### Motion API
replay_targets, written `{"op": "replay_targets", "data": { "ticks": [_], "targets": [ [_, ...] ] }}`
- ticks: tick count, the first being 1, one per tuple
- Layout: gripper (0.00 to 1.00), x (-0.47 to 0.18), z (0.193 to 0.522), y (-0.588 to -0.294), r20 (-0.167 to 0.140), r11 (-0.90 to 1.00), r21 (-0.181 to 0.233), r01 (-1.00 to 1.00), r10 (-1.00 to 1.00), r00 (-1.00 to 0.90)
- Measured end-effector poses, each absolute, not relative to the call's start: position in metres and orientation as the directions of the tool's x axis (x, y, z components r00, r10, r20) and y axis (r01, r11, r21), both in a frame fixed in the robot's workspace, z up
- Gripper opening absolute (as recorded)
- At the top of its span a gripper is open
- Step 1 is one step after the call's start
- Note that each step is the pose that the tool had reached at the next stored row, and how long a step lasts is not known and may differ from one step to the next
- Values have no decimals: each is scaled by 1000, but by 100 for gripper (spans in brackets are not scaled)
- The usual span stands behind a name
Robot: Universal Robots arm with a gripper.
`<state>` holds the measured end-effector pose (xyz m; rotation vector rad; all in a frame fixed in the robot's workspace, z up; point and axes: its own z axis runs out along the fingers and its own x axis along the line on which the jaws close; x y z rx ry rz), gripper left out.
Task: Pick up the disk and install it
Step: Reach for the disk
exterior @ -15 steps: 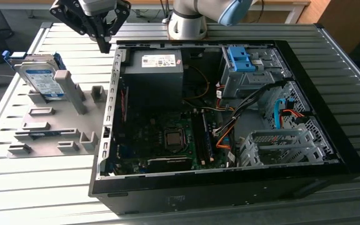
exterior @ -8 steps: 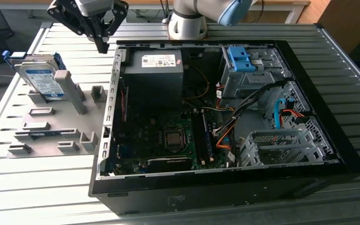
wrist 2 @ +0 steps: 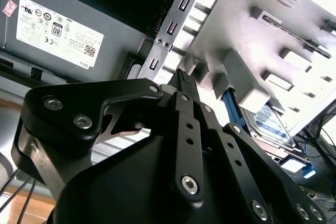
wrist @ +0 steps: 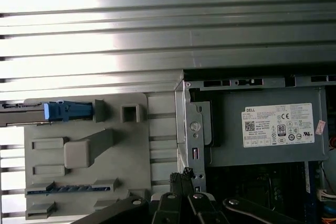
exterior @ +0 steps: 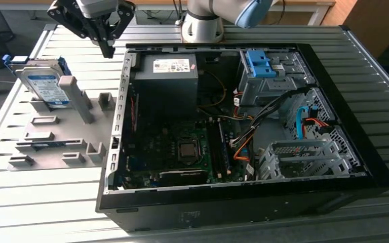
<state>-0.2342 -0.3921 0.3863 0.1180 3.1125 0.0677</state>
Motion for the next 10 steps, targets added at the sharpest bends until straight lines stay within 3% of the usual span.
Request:
{"op": "replay_targets", "data": {
  "ticks": [10],
  "targets": [
    [11,-239,385,-392,-24,996,44,75,76,-997]
  ]
}}
